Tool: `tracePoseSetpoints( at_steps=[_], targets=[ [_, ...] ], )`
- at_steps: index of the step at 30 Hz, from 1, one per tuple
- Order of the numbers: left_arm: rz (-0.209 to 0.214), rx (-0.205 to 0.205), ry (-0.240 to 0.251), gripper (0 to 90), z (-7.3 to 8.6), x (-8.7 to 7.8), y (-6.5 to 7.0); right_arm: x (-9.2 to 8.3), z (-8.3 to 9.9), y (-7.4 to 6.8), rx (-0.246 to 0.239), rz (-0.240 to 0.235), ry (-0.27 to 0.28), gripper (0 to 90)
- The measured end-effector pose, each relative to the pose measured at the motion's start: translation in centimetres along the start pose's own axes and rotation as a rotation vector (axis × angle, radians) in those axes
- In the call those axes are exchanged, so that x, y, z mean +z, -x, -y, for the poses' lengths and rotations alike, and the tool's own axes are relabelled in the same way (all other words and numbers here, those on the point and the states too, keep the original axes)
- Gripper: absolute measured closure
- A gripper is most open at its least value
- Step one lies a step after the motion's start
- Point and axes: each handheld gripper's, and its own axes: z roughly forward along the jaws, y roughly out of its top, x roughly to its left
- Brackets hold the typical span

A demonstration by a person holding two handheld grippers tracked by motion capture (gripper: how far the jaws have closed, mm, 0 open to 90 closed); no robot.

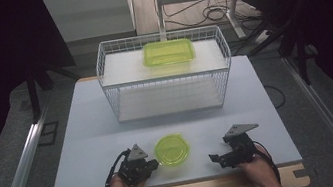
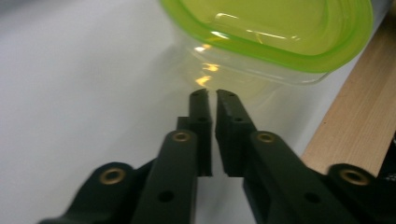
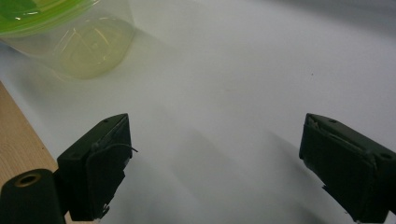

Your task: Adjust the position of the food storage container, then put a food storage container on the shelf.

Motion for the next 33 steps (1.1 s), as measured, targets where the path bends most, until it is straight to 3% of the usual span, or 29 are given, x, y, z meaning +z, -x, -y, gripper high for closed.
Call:
tracePoseSetpoints(
  at_steps=[1, 2, 3, 7, 9, 10, 11, 14, 28, 33],
  targets=[
    [-0.015, -0.003, 0.007, 78.2, 0.1, -0.3, -0.1, 0.0, 0.0, 0.0, 0.0, 0.0, 0.0, 9.7],
    [-0.031, -0.007, 0.015, 72.6, 0.3, -0.6, -0.2, 0.0, 0.0, 0.0, 0.001, -0.001, 0.0, 9.6],
    [-0.05, -0.014, 0.032, 59.0, 0.5, -1.2, -0.4, 0.0, 0.0, -0.1, 0.001, -0.003, 0.002, 9.6],
    [-0.067, -0.018, 0.045, 32.5, 1.0, -2.1, -0.8, 0.0, 0.0, -0.1, 0.001, -0.007, 0.003, 9.4],
    [-0.075, -0.017, 0.051, 23.4, 1.4, -2.5, -1.0, 0.0, 0.0, -0.1, -0.001, -0.005, 0.003, 9.4],
    [-0.082, -0.015, 0.052, 23.4, 1.7, -2.6, -1.0, 0.0, 0.0, -0.1, -0.001, -0.005, 0.003, 9.3],
    [-0.091, -0.013, 0.045, 15.9, 2.2, -2.9, -1.0, 0.0, 0.0, -0.1, -0.001, -0.004, 0.001, 9.3],
    [-0.108, -0.006, 0.037, 8.5, 2.6, -3.0, -0.9, 0.0, 0.0, -0.1, 0.007, -0.007, -0.003, 9.0],
    [-0.156, 0.025, 0.072, 3.0, 3.6, -3.2, -0.6, 0.0, -0.3, -0.4, 0.023, -0.063, 0.022, 4.1],
    [-0.173, 0.037, 0.072, 3.1, 3.8, -3.3, -0.7, -0.1, -1.2, -0.5, 0.033, -0.078, 0.031, 4.1]
  ],
)
